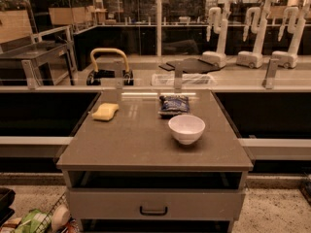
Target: Pick green can from bottom drawer and place on counter
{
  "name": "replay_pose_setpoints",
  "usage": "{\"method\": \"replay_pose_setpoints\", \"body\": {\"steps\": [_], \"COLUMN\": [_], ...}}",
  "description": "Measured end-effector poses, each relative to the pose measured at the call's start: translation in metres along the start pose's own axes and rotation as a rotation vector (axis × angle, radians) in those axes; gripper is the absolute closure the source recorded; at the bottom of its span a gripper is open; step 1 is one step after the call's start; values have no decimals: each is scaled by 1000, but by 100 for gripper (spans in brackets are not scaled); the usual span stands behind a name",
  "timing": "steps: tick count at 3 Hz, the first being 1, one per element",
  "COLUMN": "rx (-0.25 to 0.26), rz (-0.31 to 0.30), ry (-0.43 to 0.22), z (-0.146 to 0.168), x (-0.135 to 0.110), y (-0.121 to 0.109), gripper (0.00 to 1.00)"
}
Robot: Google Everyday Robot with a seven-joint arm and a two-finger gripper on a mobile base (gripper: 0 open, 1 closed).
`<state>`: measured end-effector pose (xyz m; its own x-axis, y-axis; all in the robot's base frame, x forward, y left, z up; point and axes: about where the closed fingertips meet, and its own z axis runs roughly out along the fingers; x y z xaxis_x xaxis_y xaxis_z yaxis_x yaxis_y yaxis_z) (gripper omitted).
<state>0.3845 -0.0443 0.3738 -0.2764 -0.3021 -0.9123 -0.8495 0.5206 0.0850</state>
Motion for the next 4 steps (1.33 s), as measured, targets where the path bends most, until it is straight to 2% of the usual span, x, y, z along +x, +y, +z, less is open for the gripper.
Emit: {"method": "replay_pose_setpoints", "body": {"steps": [1,2,3,4], "rx": [0,-12,-38,-63], "rz": [7,-30,-57,-90], "ry": [-2,-40,-117,-153], "z": [11,58,121,167], "x": [4,2,4,12], "y": [-4,-19,-40,-54], "gripper": [0,0,0,0]}}
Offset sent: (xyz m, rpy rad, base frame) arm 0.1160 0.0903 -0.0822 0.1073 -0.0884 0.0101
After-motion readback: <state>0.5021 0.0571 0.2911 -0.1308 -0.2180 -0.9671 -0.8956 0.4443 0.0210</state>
